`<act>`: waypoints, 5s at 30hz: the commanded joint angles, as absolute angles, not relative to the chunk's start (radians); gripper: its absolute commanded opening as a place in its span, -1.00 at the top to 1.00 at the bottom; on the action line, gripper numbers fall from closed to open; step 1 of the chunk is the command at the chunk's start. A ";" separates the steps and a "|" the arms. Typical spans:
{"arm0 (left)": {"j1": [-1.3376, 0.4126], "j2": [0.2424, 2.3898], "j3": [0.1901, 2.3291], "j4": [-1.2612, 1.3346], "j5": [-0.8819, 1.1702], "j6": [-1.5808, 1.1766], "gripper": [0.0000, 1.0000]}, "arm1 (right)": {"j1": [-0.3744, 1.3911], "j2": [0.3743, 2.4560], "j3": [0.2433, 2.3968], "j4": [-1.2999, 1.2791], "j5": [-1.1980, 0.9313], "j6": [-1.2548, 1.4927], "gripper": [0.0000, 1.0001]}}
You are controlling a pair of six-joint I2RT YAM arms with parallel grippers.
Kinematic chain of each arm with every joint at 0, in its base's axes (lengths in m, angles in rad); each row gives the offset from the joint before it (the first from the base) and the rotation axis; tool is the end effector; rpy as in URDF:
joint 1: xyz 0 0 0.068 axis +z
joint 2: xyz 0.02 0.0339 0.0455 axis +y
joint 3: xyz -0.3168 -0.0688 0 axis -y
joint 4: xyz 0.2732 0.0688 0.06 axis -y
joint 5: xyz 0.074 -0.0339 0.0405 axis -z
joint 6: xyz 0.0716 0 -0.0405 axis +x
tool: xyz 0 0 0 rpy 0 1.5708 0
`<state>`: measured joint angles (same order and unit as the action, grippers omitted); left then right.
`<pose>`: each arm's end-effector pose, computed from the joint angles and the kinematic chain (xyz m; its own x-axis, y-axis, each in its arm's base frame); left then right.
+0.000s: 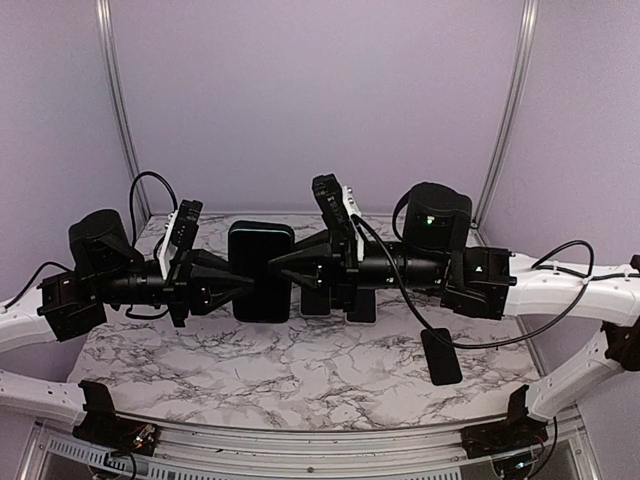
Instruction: Put the phone into the phone case
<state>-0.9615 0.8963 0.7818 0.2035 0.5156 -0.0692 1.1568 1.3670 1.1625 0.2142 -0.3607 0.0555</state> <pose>0.1062 -0.2139 0.4014 -0.0180 -0.0793 -0.9967 0.9956 0.0899 -0.0252 0.1283 0.3549 0.4284 -0.0515 0.0118 -0.9986 -0.9973 0.0527 0.0521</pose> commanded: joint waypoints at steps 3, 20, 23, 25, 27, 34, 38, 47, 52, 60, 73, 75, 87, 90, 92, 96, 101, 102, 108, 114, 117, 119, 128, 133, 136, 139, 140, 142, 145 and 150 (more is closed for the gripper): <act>-0.965 0.873 0.813 0.254 0.518 -0.072 1.00 | 1.154 1.362 1.163 0.251 -0.375 0.055 1.00; -0.965 0.887 0.879 0.238 0.513 -0.082 1.00 | 1.152 1.364 1.192 0.207 -0.423 0.029 1.00; -0.965 0.878 0.878 0.236 0.496 -0.070 1.00 | 1.152 1.362 1.190 0.198 -0.426 0.026 1.00; -0.965 0.883 0.884 0.236 0.491 -0.077 0.21 | 1.152 1.364 1.192 0.196 -0.440 0.023 1.00; -0.965 0.895 0.897 0.235 0.493 -0.083 0.17 | 1.152 1.370 1.197 0.194 -0.453 0.022 1.00; -0.965 0.915 0.911 0.191 0.491 -0.068 1.00 | 1.152 1.368 1.204 0.187 -0.452 0.019 1.00; -0.965 0.902 0.905 0.169 0.479 -0.047 1.00 | 1.151 1.363 1.201 0.182 -0.449 0.017 1.00; -0.965 0.876 0.853 0.143 0.482 -0.023 -0.25 | 1.153 1.332 1.200 0.222 -0.471 0.011 1.00; -0.966 0.913 0.844 0.150 0.483 -0.072 0.26 | 1.152 1.333 1.201 0.238 -0.483 0.016 1.00; -0.972 0.925 0.843 0.175 0.510 -0.079 1.00 | 1.152 1.339 1.204 0.259 -0.494 0.017 1.00; -0.977 0.878 0.819 0.175 0.459 -0.005 1.00 | 1.152 1.341 1.242 0.139 -0.447 -0.046 0.04; -0.978 0.880 0.820 0.174 0.460 -0.005 1.00 | 1.151 1.351 1.255 0.121 -0.452 -0.048 0.21; -0.979 0.883 0.825 0.173 0.472 -0.005 1.00 | 1.151 1.397 1.290 0.064 -0.418 -0.041 0.08; -0.979 0.885 0.828 0.173 0.478 -0.005 1.00 | 1.149 1.403 1.292 0.058 -0.403 -0.039 0.02; -0.978 0.884 0.828 0.173 0.480 -0.005 1.00 | 1.146 1.405 1.290 0.066 -0.414 -0.031 0.13; -0.979 0.885 0.828 0.173 0.481 -0.005 1.00 | 1.144 1.412 1.296 0.067 -0.446 -0.026 0.84; -0.979 0.892 0.833 0.171 0.483 -0.005 1.00 | 1.138 1.406 1.294 0.064 -0.444 -0.023 1.00; -0.979 0.894 0.836 0.169 0.480 -0.005 1.00 | 1.138 1.403 1.292 0.066 -0.443 -0.024 1.00; -0.979 0.896 0.852 0.168 0.469 -0.012 0.11 | 1.138 1.393 1.286 0.078 -0.457 -0.025 1.00; -0.979 0.897 0.853 0.160 0.468 -0.005 1.00 | 1.138 1.379 1.274 0.096 -0.460 -0.022 1.00; -0.979 0.900 0.854 0.155 0.474 -0.005 1.00 | 1.138 1.380 1.275 0.091 -0.458 -0.023 1.00; -0.979 0.895 0.855 0.161 0.457 -0.005 1.00 | 1.138 1.377 1.273 0.089 -0.442 -0.018 0.83; -0.979 0.846 0.839 0.248 0.360 -0.095 1.00 | 1.137 1.341 1.106 0.185 -0.344 0.085 -0.41; -0.979 0.858 0.836 0.278 0.398 -0.143 1.00 | 1.137 1.365 1.071 0.231 -0.372 0.127 -0.06; -0.979 0.867 0.831 0.282 0.397 -0.156 1.00 | 1.136 1.381 1.079 0.255 -0.406 0.133 0.49; -0.979 0.871 0.827 0.286 0.394 -0.176 1.00 | 1.137 1.396 1.092 0.262 -0.439 0.133 0.89; -0.979 0.873 0.826 0.288 0.390 -0.187 1.00 | 1.137 1.400 1.096 0.260 -0.443 0.134 0.97; -0.979 0.874 0.823 0.288 0.376 -0.198 1.00 | 1.137 1.402 1.098 0.258 -0.448 0.138 1.00; -0.978 0.867 0.811 0.282 0.312 -0.205 1.00 | 1.134 1.394 1.093 0.257 -0.442 0.150 1.00; -0.978 0.852 0.784 0.179 -0.040 -0.215 -0.15 | 1.092 1.376 1.084 0.191 -0.370 0.252 1.00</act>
